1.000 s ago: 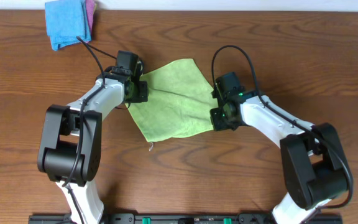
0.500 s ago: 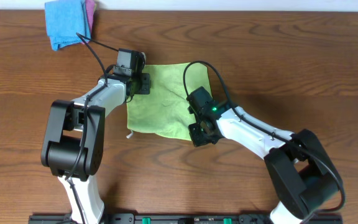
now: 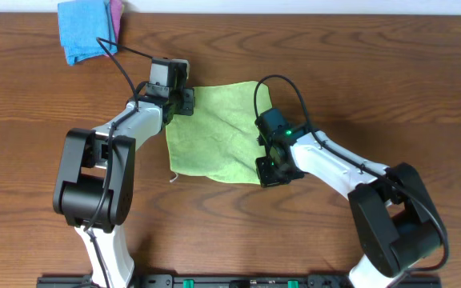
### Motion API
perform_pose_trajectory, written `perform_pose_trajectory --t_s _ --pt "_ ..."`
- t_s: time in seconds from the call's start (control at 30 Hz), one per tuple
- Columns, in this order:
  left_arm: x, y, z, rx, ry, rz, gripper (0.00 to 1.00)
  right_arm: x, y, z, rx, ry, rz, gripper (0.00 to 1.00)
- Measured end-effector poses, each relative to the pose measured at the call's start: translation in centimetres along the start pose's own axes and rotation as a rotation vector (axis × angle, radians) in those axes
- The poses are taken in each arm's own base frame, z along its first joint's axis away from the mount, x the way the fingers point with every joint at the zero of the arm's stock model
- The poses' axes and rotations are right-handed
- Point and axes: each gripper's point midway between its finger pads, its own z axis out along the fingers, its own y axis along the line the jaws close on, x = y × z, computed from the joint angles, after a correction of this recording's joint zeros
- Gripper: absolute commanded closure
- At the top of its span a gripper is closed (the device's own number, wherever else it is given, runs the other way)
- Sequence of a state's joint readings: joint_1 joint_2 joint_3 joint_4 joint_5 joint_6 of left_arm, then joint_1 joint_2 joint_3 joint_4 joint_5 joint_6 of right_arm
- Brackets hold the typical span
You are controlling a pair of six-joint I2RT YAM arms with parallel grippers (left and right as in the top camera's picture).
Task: Fold the cloth
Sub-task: 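Lower the stretched cloth flat onto the table with both grippers and release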
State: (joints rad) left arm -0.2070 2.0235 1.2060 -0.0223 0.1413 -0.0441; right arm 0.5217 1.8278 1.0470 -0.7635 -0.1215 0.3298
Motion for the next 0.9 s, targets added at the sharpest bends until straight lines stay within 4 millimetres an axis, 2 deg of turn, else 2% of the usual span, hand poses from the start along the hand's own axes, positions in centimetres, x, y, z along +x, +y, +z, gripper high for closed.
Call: perform_pose_trajectory --t_s 0.2,0.27,0.33,0.4,0.47,0.53,0.57,0.63,0.67,0.8,0.9 --pt "1.8 0.1 -0.2 -0.008 0.087 -0.008 0.95 -0.6 0.5 -0.7 -0.020 -0.009 -0.001 0.99" --pt "1.4 0.1 -0.6 -0.009 0.101 -0.009 0.94 -1.6 1.1 -1.9 -0.038 -0.049 -0.010 0.99" --pt "0.5 -0.1 -1.4 -0.010 0.106 -0.009 0.94 -3.1 1.9 -4.0 -0.063 -0.123 -0.030 0.99" --pt "-0.6 -0.4 -3.0 -0.010 0.105 -0.010 0.94 -5.4 2.9 -7.1 -0.099 -0.241 -0.063 0.99" --pt "-1.5 -0.7 -5.7 -0.010 0.100 -0.020 0.94 -8.0 3.3 -9.9 -0.118 -0.366 -0.083 0.99" --pt "-1.2 -1.0 -8.1 -0.007 0.132 -0.041 0.94 -10.8 3.0 -11.9 -0.127 -0.488 -0.085 0.99" --pt "-0.5 -1.3 -9.8 0.002 0.166 -0.055 0.94 -11.7 2.5 -12.2 -0.126 -0.519 -0.078 0.99" --pt "0.9 -1.9 -11.3 0.029 0.233 -0.072 0.94 -13.4 1.5 -12.1 -0.130 -0.558 -0.056 0.99" --pt "2.3 -2.2 -11.9 0.040 0.295 -0.087 0.94 -14.2 0.6 -11.5 -0.131 -0.557 -0.039 0.99" --pt "6.0 -2.3 -11.7 0.058 0.403 -0.116 0.94 -14.9 -1.6 -8.0 -0.131 -0.483 0.014 0.99" --pt "8.9 -2.0 -11.7 0.054 0.467 -0.133 0.94 -14.9 -2.0 -6.7 -0.146 -0.450 0.021 0.99"
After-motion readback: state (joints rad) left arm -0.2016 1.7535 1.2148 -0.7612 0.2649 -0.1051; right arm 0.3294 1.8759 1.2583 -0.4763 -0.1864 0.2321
